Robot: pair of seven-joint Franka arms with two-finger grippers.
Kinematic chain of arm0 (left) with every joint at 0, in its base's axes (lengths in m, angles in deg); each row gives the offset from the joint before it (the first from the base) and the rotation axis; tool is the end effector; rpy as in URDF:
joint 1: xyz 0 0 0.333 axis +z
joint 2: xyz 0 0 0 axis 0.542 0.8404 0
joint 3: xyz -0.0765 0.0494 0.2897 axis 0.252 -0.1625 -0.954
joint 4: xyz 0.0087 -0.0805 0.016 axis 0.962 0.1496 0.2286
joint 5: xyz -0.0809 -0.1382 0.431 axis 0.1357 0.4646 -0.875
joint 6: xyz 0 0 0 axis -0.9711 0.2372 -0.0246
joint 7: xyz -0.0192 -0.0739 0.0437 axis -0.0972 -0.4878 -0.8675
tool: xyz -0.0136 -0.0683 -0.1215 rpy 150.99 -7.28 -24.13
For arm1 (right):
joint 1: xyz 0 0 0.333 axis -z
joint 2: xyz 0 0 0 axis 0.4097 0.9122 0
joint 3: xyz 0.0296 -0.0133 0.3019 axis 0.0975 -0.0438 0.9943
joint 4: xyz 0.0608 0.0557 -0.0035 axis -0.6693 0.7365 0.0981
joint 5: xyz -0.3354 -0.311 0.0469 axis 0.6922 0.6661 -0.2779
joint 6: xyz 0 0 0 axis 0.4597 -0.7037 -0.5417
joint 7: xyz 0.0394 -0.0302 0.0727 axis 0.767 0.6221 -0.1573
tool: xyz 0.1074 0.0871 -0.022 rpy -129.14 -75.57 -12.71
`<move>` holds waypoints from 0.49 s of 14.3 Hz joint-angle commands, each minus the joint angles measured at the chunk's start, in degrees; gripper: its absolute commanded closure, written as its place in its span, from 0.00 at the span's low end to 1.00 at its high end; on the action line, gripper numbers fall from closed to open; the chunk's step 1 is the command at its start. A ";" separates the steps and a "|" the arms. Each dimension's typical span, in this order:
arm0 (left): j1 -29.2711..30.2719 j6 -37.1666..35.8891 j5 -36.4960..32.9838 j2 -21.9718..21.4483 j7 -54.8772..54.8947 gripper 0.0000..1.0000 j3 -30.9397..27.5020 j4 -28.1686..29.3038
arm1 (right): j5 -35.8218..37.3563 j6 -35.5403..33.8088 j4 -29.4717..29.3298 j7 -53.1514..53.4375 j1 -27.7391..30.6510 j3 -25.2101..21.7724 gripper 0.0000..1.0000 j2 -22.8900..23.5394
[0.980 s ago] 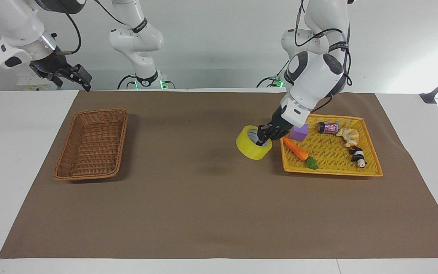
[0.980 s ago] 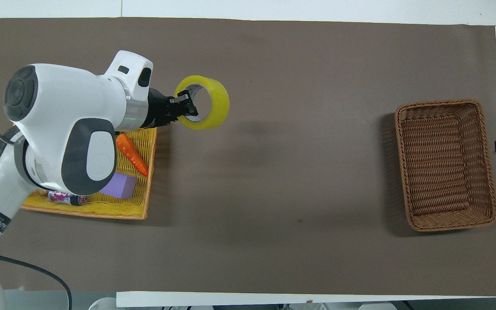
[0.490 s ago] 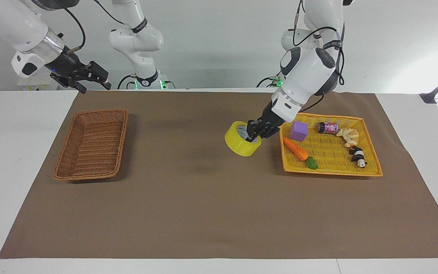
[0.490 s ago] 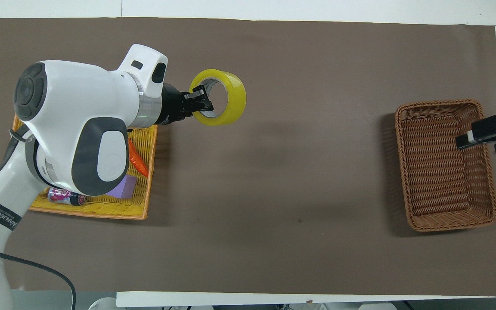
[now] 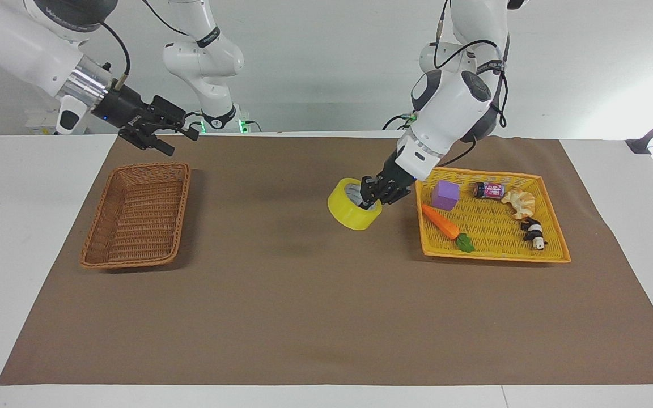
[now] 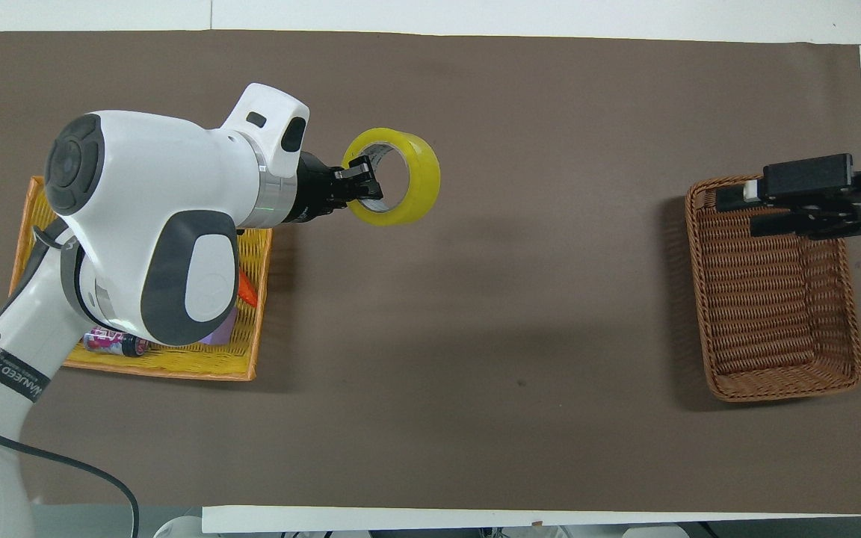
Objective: Move tape to another basket
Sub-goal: 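Carry the tape with the left gripper while the right gripper approaches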
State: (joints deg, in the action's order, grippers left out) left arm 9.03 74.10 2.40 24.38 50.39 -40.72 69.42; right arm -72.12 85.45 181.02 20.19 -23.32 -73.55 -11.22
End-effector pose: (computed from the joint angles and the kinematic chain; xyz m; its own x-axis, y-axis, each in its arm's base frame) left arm 0.5761 -0.3913 0.4191 0.9813 0.1920 0.0158 0.1577 -0.8474 0.5069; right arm 0.6018 0.0083 0.5367 0.9823 -0.1593 -0.0984 -0.1826 -0.6989 -0.6915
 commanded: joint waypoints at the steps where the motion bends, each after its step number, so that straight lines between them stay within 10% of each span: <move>1: -0.82 -0.37 0.55 0.54 -0.16 1.00 -0.79 -1.36 | -8.00 5.94 6.81 -1.99 -2.00 0.21 0.00 -0.72; 7: -0.82 -0.54 0.55 0.45 -0.43 1.00 -0.79 -1.01 | -20.33 26.05 7.89 -7.62 -15.34 0.30 0.00 4.99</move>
State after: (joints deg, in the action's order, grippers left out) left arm 9.03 74.08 2.40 24.46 50.38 -40.72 69.42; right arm -89.69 106.21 188.82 13.85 -34.94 -73.12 -7.15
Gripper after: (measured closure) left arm 0.780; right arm 0.000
